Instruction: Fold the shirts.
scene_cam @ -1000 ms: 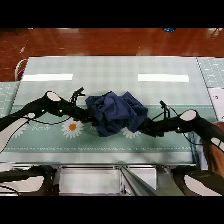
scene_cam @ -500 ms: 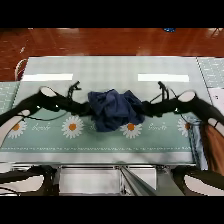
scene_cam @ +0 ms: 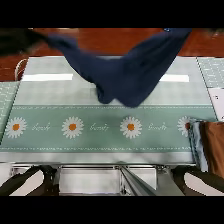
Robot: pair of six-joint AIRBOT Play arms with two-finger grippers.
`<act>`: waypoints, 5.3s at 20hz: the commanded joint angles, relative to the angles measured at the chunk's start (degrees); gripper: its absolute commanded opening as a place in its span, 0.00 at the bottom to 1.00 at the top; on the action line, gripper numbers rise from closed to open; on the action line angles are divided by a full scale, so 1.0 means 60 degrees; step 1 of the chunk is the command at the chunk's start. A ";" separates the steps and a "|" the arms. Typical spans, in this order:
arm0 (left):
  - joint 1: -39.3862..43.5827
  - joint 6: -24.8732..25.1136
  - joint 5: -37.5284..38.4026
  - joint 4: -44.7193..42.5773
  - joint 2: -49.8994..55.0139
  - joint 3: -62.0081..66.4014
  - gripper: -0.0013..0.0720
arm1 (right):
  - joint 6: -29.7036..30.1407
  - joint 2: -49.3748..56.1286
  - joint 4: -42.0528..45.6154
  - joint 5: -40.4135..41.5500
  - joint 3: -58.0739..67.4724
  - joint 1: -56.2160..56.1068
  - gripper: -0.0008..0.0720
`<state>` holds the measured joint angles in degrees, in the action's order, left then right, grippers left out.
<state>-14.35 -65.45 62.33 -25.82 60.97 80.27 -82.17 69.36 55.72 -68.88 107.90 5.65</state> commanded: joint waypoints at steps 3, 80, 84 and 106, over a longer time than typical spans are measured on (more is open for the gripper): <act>-0.2262 -0.0215 -0.0047 0.0233 -0.2229 0.2051 0.04 | -0.0204 -0.1708 0.0900 -0.0670 0.2149 0.0707 0.05; 0.0769 -0.1373 -0.0299 0.0466 0.0623 0.0306 0.04 | -0.0219 0.0379 -0.0459 -0.0102 -0.2106 0.1847 0.05; -0.0306 -0.1719 0.0262 0.0459 0.0550 0.4003 0.04 | -0.0310 -0.0648 -0.0353 -0.0076 -0.0335 0.1847 0.05; 0.0845 -0.2641 0.2725 -0.6047 -0.3730 0.3519 0.04 | -0.1526 -0.6907 0.3231 -0.3060 -0.3723 0.1840 0.05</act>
<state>-13.82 -79.61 76.47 -54.78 39.16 111.09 -91.00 29.76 78.78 -85.47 95.50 16.71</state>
